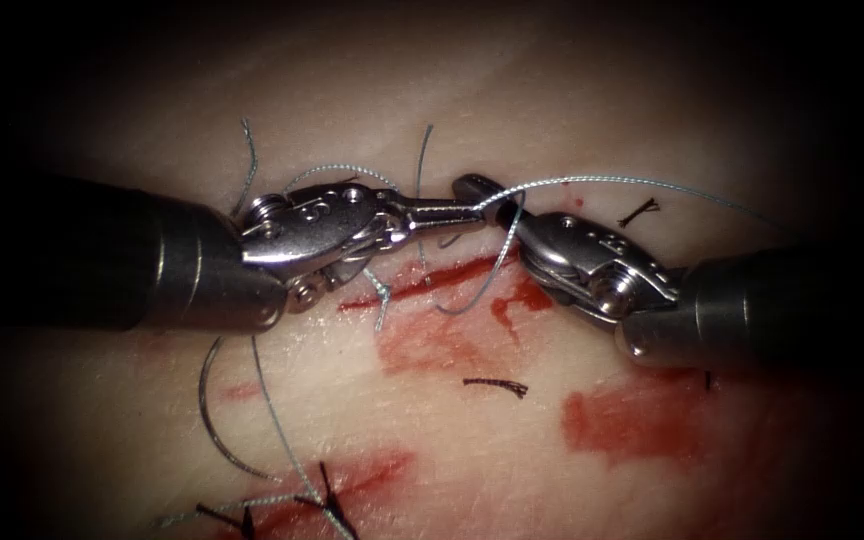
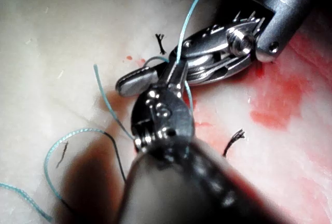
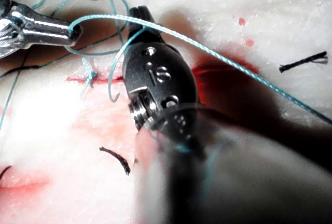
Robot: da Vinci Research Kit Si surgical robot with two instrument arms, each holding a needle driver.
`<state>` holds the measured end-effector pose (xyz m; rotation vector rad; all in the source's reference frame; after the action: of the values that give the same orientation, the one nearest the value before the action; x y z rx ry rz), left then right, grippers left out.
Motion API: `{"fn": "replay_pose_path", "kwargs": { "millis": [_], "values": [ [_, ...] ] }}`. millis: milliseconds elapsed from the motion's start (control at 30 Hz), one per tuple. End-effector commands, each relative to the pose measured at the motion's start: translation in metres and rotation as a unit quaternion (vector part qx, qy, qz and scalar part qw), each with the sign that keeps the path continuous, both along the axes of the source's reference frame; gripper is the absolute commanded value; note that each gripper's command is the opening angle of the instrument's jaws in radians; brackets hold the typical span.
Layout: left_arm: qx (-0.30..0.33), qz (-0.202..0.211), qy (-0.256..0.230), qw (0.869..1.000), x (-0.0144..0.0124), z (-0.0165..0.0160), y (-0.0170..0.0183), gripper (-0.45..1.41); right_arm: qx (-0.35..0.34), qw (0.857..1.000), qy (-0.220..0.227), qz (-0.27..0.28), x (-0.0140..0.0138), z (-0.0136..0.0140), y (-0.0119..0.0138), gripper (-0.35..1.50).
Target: Wound Closure
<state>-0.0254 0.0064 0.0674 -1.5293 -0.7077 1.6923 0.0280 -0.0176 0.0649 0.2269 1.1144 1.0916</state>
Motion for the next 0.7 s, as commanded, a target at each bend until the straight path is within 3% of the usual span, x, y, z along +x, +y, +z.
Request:
{"fn": "replay_pose_path", "kwargs": {
  "millis": [33,267,467,500,600,700],
  "values": [
    [0.006,-0.002,-0.003,1.0,-0.0006,0.0005,-0.0003,-0.45,-0.01,1.0,0.011,-0.02,0.001,0.0006,-0.0003,-0.35],
    [0.004,-0.028,-0.004,1.0,-0.0008,0.0008,0.0001,-0.45,-0.04,0.987,0.094,-0.126,0.0018,0.001,-0.0018,-0.35],
    [0.003,-0.055,-0.005,0.998,-0.0001,0.0015,0.0008,-0.45,-0.051,0.949,0.202,-0.238,0.0026,0.0012,-0.0038,-0.35],
    [0.001,-0.062,-0.001,0.998,0.0003,0.002,0.0011,-0.45,-0.06,0.933,0.243,-0.258,0.0031,0.001,-0.0045,-0.35],
    [-0.002,-0.073,0.005,0.997,0.001,0.0029,0.0014,-0.45,-0.069,0.913,0.297,-0.271,0.0038,0.0003,-0.0049,-0.35],
    [-0.016,-0.09,0.017,0.996,0.0017,0.0035,0.0017,-0.45,-0.084,0.906,0.334,-0.245,0.0041,-0.0005,-0.0051,-0.35]
  ]
}}
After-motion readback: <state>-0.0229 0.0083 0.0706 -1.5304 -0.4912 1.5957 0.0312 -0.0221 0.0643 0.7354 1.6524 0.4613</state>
